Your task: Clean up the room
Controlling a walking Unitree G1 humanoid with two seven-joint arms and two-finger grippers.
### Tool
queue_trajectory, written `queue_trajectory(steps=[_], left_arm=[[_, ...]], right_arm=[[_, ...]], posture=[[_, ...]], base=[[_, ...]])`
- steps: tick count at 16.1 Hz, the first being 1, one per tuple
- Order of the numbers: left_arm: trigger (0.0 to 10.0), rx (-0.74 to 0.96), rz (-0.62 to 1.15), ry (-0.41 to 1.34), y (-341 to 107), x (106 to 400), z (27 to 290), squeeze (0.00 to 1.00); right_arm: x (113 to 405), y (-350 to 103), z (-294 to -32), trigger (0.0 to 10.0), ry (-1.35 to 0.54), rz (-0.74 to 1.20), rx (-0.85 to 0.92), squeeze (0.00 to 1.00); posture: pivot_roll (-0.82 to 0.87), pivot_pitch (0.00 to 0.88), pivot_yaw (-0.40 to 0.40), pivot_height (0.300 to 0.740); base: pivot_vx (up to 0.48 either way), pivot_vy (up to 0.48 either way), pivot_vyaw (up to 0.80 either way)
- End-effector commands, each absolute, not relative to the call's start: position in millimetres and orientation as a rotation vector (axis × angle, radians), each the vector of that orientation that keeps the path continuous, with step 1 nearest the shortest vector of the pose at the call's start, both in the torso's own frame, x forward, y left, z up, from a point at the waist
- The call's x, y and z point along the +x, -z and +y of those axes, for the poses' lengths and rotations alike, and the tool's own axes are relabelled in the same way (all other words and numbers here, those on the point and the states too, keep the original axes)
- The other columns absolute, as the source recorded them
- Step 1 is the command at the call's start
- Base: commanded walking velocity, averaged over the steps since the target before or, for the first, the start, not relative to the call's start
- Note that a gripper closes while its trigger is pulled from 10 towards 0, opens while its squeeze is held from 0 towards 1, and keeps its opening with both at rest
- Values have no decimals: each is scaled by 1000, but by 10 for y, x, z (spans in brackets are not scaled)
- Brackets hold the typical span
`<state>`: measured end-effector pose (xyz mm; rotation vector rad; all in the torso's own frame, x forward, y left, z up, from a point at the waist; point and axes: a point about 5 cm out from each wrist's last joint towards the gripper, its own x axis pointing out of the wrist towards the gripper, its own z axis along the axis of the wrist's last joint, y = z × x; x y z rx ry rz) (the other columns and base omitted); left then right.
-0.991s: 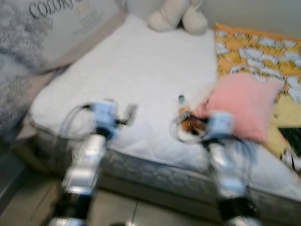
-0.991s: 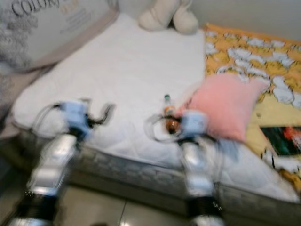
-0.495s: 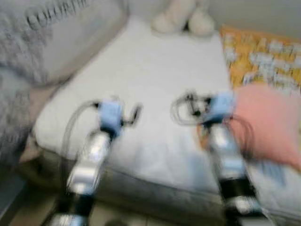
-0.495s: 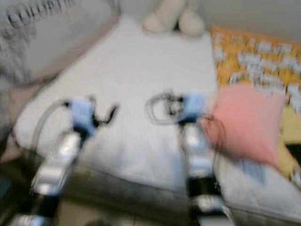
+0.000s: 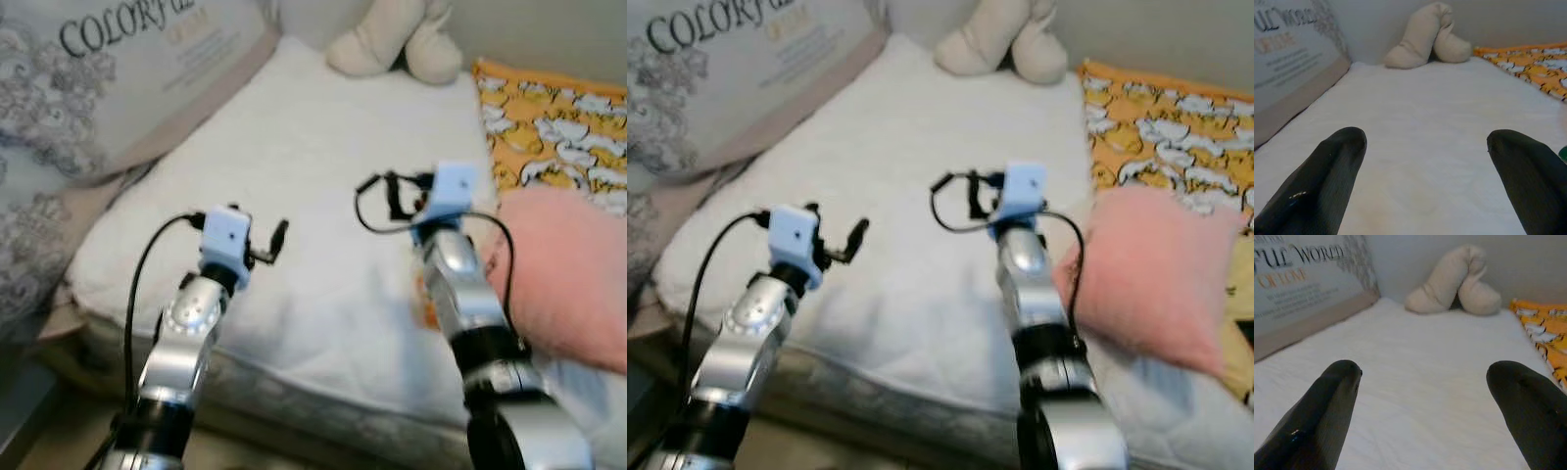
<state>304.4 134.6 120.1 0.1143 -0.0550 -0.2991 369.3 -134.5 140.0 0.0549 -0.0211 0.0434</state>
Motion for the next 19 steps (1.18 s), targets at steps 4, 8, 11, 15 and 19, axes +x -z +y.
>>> queue_trajectory(steps=[4,8,11,15,19], left_arm=[[10000,63,-75,305,-1247,3010,1304,0],[10000,60,-61,289,-1228,2935,1354,0],[10000,63,-50,279,-1217,2886,1374,0],[10000,59,-41,260,-1211,2850,1402,0],[10000,58,-27,256,-1214,2746,1425,0]], right_arm=[[3815,-1207,-1577,10000,70,203,88,0],[3822,-1090,-1583,10000,71,315,53,0],[3756,-909,-1542,10000,72,447,108,0],[3707,-808,-1528,10000,59,497,68,0],[3679,-770,-1618,10000,107,496,-28,0]], posture=[[94,0,-32,727],[129,0,-40,727],[157,0,-55,727],[172,0,-67,727],[202,15,-65,727]], base=[[0,0,0],[0,0,0],[0,0,0],[0,0,0],[0,0,0]])
